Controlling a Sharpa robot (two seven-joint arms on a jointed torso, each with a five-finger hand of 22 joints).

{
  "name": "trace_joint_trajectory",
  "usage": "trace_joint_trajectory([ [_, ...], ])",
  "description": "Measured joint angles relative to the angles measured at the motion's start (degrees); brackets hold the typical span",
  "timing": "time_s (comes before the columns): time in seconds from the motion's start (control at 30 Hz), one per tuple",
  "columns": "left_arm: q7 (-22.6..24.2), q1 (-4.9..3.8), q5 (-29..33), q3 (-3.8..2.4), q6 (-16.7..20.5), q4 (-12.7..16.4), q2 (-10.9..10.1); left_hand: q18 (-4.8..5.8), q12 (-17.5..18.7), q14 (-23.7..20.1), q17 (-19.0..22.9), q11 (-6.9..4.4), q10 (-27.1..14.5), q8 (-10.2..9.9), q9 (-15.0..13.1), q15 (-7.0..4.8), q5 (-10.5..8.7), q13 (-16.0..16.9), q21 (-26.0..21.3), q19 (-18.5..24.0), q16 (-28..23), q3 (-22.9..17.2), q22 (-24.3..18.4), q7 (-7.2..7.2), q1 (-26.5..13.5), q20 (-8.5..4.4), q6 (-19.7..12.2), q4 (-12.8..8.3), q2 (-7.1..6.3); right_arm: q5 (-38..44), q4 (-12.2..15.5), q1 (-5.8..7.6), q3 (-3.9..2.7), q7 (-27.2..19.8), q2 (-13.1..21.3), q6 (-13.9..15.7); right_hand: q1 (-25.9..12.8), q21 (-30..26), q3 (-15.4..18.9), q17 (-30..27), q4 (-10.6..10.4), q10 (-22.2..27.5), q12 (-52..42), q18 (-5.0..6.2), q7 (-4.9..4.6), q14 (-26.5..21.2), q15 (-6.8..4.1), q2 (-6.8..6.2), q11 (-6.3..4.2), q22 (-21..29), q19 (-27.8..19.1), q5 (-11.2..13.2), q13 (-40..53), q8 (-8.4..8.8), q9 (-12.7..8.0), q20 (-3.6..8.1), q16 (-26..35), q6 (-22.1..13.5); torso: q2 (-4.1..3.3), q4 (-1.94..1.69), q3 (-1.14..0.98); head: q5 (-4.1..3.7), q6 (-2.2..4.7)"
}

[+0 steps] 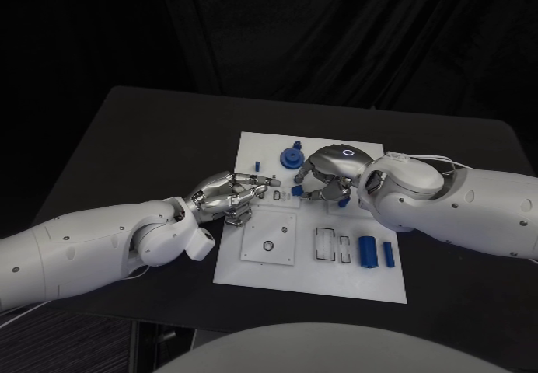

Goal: Assemble the parts on the task board

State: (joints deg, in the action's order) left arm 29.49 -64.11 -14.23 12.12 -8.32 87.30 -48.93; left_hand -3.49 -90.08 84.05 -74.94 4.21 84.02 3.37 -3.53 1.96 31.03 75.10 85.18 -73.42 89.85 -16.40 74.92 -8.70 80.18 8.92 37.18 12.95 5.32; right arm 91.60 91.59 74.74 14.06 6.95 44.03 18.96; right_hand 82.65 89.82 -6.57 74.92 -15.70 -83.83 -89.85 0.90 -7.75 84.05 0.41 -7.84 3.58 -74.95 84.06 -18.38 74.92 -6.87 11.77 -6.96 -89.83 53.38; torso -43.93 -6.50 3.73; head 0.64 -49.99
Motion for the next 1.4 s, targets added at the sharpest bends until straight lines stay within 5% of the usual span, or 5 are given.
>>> trace_joint_trajectory([
  [0.43,0.0,0.00,0.0,0.00,0.0,-0.1,0.1,-0.01,0.0,0.0,0.0,0.00,0.0,0.0,0.0,0.00,0.00,-0.1,0.0,0.0,0.0,0.0,0.0,-0.21,0.0,0.00,0.2,0.0,0.00,0.0,-0.8,-0.50,0.00,-0.5,-1.0,-0.1,0.6,-0.5,-0.5,0.0,0.5,-0.2,0.0,0.00,0.39,0.0,0.00,0.63,-0.17,0.0,0.0,0.4,0.0,0.00,0.0,0.00,0.0,1.9,0.01,-0.02,0.01,-0.05,0.00],
  [0.7,0.0,0.01,0.0,0.00,0.0,-0.1,0.2,0.00,0.0,0.0,0.0,0.00,0.0,0.0,0.0,0.00,0.00,0.0,0.0,0.0,0.0,0.0,0.0,-0.21,0.0,0.00,0.2,0.0,0.00,0.0,-1.2,-0.70,-0.02,-0.8,-1.2,-0.1,1.6,-0.7,-1.6,0.0,1.6,-0.2,0.0,0.00,0.85,0.0,0.00,1.60,-0.21,0.0,-0.1,-2.8,0.0,-1.28,0.5,0.13,0.0,5.6,0.01,-0.02,-0.01,0.04,0.00],
  [0.8,0.0,0.02,0.0,0.00,-0.1,-0.2,0.2,-0.01,0.0,0.0,0.0,0.00,0.0,0.0,0.0,0.00,0.00,0.0,0.0,0.0,0.0,0.0,0.0,-0.21,0.0,0.00,0.2,0.0,0.00,0.0,-1.1,-0.71,-0.09,-1.0,-1.2,0.2,1.9,-0.7,-2.0,0.0,2.3,-0.2,0.0,0.00,1.44,-0.1,-0.72,1.57,-1.06,0.0,0.0,-3.5,0.0,-2.02,0.8,0.63,0.0,7.7,0.01,-0.02,-0.02,0.06,0.00],
  [1.13,-0.1,0.07,0.0,0.00,-0.1,-0.2,0.3,-0.01,0.0,0.0,0.0,0.00,0.0,0.0,0.0,0.00,0.00,0.0,0.0,0.0,0.0,-0.2,0.0,-0.21,0.0,0.00,0.6,0.2,0.00,0.0,0.7,-0.79,0.00,-1.6,0.6,2.4,3.2,-1.2,-2.0,0.0,4.2,-0.1,0.0,0.01,0.55,0.0,-2.08,1.83,-2.74,0.0,-0.1,-3.7,0.0,-3.56,1.1,1.95,0.0,8.7,0.01,-0.02,-0.03,0.11,0.00],
  [1.4,-0.4,0.09,0.0,0.00,-0.1,-0.1,0.2,0.00,0.0,-0.1,0.0,0.00,0.0,0.0,0.0,0.32,0.00,0.0,0.0,0.0,0.0,-0.2,0.0,-0.52,0.0,0.00,0.3,0.2,0.00,0.1,4.5,2.42,-0.03,-1.5,3.1,3.8,3.0,-1.6,-1.8,0.0,4.3,-0.2,0.0,0.00,0.56,0.0,-2.46,2.01,-3.07,0.0,-0.1,-3.7,0.0,-3.57,1.1,2.36,0.0,8.8,0.01,0.01,-0.03,0.32,0.00],
])
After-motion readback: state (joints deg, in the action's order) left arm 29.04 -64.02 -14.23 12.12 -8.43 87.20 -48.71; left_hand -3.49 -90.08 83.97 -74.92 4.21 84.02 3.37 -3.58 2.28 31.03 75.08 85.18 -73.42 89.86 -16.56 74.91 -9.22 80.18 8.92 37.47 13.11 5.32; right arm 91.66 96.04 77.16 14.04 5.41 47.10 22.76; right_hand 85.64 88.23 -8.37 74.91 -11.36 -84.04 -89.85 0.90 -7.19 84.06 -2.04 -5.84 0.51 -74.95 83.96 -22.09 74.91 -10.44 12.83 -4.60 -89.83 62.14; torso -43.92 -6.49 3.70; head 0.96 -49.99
